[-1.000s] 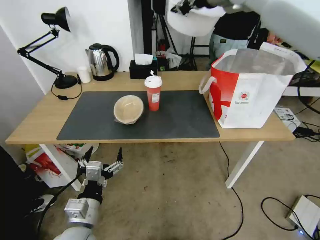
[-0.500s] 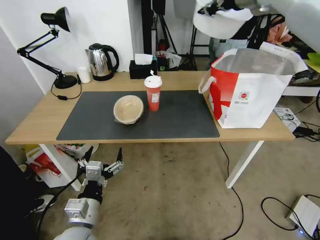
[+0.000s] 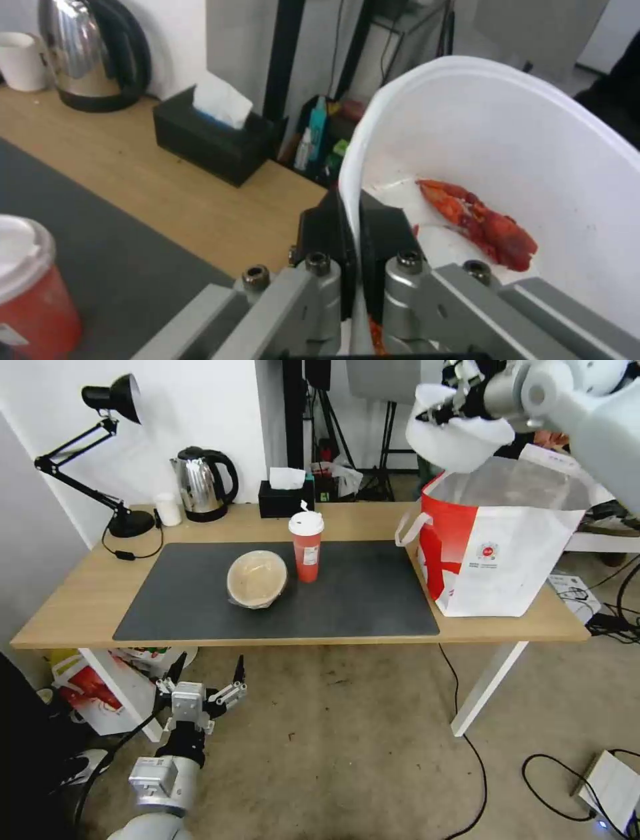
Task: Pick up the trash from the table and place it into the takeout bag.
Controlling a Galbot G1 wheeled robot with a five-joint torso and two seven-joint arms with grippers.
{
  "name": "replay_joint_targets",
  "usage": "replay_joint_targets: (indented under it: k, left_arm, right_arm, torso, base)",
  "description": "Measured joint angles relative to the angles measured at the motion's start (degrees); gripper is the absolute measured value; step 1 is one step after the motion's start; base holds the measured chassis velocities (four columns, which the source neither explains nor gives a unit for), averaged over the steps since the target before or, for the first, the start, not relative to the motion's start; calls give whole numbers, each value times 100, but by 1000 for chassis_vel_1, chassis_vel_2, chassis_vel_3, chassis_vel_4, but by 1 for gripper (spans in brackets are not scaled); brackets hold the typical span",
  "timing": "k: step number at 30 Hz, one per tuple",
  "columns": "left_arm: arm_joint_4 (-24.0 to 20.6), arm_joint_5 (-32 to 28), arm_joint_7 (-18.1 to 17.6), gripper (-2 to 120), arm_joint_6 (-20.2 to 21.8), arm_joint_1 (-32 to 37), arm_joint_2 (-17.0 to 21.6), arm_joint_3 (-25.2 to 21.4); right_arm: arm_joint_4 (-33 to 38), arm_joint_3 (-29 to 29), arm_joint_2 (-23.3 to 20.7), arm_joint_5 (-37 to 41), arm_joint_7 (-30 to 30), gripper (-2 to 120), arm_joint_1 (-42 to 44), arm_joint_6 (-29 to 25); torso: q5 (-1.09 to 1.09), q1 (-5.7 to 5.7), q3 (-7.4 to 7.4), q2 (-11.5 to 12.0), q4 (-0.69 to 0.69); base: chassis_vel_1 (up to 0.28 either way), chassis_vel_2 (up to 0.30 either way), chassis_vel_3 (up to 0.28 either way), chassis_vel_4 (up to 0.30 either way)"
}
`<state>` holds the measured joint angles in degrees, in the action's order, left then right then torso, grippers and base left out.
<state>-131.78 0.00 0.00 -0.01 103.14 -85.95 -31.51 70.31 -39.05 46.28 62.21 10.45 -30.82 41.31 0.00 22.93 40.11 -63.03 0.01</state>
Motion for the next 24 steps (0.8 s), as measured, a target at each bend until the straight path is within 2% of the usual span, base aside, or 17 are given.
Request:
replay_joint_targets:
  k: [6,14,24]
  left_arm:
    - [0,0,0,100,0,0,0,0]
    - [0,0,0,100,0,0,0,0]
    - [0,0,0,100,0,0,0,0]
  right_arm:
    - [-33,233,-93,-87,0,0,330,0]
    - [-34,899,-207,-193,-2,0,1029,-2]
    - [26,1247,-314,-221,-6,0,1389,-3]
  torso:
    - [0,0,0,0,-1]
    - [-1,0,0,0,0]
    - [0,0,0,0,-1]
  base:
    - [0,0,0,0]
    - [0,0,0,0]
    - [0,0,0,0]
